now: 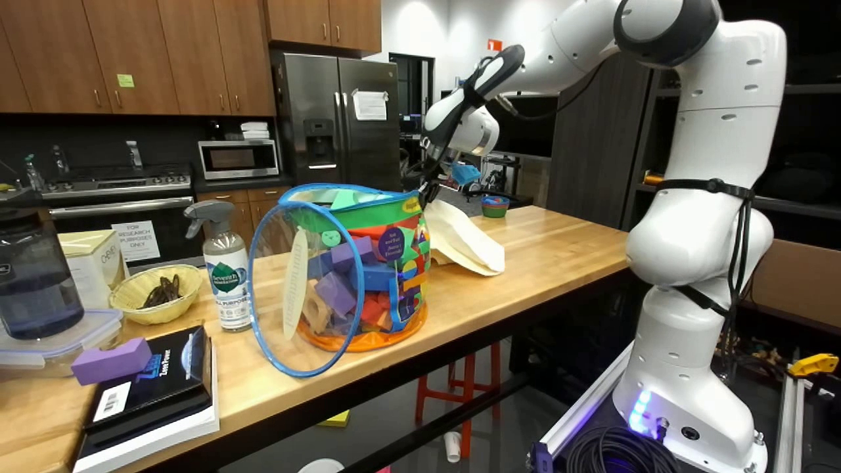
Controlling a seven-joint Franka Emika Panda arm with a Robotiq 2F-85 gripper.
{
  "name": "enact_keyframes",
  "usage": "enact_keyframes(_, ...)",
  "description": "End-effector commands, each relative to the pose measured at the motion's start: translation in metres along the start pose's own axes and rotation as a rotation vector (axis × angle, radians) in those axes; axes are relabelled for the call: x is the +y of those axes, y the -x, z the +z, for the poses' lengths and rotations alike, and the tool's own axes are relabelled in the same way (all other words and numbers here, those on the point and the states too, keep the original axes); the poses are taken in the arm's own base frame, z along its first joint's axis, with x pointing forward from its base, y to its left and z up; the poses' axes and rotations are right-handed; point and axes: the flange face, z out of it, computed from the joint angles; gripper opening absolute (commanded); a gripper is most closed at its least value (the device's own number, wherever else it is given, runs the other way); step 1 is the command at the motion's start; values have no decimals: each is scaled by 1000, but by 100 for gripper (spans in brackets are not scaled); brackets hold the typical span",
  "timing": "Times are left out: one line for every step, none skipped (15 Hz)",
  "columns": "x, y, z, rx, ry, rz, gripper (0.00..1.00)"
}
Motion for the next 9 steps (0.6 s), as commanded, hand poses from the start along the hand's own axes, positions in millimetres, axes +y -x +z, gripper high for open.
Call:
enact_keyframes(-13, 25, -21, -60, -28, -5, 1)
enact_keyframes(-17, 31, -23, -79, -43, -10, 1)
enact_keyframes(-21, 36, -25, -98, -57, -15, 1)
enact_keyframes(-25, 40, -27, -117, -71, -21, 1)
enact_keyframes(-29, 44, -28, -136, -85, -31, 1)
enact_keyframes(-33, 48, -29, -152, -100, -40, 1)
enact_keyframes(-36, 51, -30, -167, -112, -53, 1)
enact_keyframes(-40, 54, -31, -184, -124, -69, 1)
enact_keyframes(-43, 58, -32, -199, -135, -83, 1)
